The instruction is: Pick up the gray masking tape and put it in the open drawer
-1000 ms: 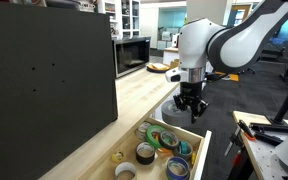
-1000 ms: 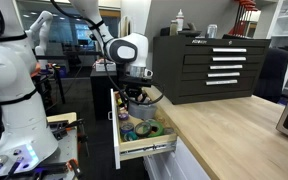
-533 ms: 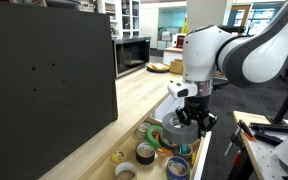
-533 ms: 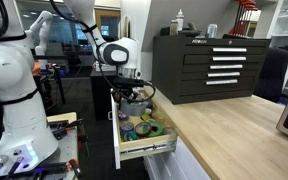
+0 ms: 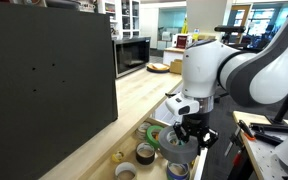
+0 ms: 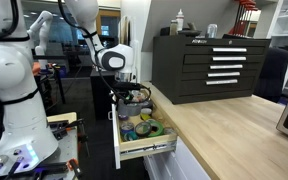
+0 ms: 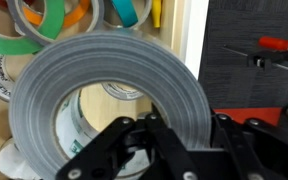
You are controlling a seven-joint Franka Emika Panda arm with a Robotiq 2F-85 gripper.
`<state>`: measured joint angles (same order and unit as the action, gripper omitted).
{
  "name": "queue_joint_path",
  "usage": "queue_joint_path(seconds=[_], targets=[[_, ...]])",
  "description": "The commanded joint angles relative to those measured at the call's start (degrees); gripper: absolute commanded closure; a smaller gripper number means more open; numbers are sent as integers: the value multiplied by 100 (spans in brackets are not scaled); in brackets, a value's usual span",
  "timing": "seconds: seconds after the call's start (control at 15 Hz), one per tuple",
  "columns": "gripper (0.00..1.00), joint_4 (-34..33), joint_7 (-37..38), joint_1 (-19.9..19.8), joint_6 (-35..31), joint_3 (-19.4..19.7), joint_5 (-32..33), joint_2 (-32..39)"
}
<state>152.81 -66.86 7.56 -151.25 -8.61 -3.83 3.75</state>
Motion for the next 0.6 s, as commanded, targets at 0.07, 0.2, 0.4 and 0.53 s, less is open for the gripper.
queue_joint_path(seconds=[0.07, 0.2, 0.4, 0.53], targets=[[88, -305, -344, -96, -518, -207, -174, 536], [88, -500, -346, -174, -724, -289, -113, 859], [88, -859, -275, -295, -969, -396, 14, 1343], [88, -1114, -231, -392, -1095, -454, 132, 1652]])
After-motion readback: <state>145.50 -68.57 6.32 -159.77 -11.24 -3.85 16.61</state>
